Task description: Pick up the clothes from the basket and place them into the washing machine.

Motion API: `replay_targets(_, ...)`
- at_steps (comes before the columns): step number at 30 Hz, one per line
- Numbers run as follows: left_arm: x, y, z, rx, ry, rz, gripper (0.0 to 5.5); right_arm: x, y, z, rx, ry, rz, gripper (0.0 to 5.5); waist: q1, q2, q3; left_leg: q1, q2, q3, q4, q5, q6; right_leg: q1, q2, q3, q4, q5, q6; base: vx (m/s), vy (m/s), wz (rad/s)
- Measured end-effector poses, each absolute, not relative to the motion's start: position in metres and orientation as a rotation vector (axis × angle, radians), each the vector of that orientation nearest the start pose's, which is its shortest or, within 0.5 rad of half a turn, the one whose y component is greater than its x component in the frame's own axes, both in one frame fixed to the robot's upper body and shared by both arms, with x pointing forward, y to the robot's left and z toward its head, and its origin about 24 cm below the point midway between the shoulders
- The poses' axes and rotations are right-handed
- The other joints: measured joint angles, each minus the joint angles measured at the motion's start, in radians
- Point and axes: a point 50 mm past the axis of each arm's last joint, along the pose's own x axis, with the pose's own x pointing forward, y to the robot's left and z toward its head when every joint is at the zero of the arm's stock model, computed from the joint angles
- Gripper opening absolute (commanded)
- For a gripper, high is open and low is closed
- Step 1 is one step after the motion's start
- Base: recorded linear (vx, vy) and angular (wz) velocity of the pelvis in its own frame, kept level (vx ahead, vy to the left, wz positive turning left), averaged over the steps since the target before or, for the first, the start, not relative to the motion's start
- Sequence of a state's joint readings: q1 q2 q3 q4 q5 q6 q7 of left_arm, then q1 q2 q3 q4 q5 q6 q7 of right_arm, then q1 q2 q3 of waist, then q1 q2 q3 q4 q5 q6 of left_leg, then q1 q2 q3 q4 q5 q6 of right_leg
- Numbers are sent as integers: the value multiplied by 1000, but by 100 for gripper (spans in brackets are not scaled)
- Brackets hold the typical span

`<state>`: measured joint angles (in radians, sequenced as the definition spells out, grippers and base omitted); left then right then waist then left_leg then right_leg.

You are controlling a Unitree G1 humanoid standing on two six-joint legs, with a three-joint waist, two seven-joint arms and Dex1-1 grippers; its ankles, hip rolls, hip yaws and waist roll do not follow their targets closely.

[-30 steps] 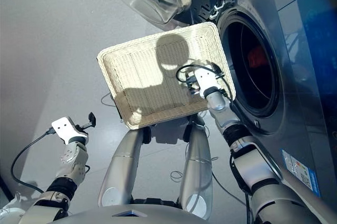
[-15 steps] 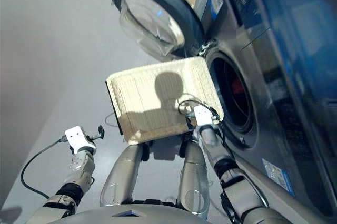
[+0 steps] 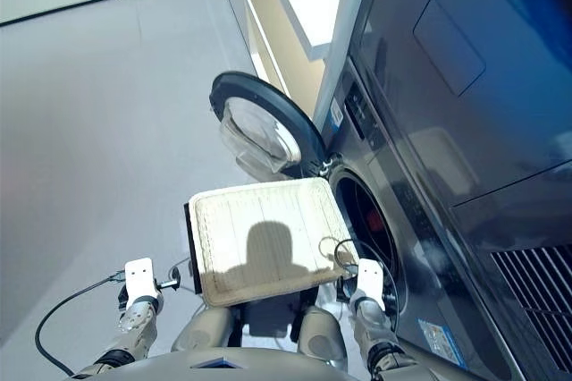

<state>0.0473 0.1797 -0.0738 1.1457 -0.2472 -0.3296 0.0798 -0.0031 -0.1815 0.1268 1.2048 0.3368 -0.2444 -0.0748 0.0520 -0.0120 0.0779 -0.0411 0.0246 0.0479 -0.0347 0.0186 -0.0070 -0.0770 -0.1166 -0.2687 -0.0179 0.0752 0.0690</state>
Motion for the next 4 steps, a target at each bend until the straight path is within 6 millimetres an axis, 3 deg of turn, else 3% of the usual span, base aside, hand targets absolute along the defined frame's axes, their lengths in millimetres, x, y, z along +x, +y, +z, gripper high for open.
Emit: replay_targets(4,96,217,-153,75,917,208,550,99,-216,-157,-15,992,-257,550,0,0,-31,37,4,-5,-14,-4,-11,48,5,-3,-35,8,-2,0,0,0)
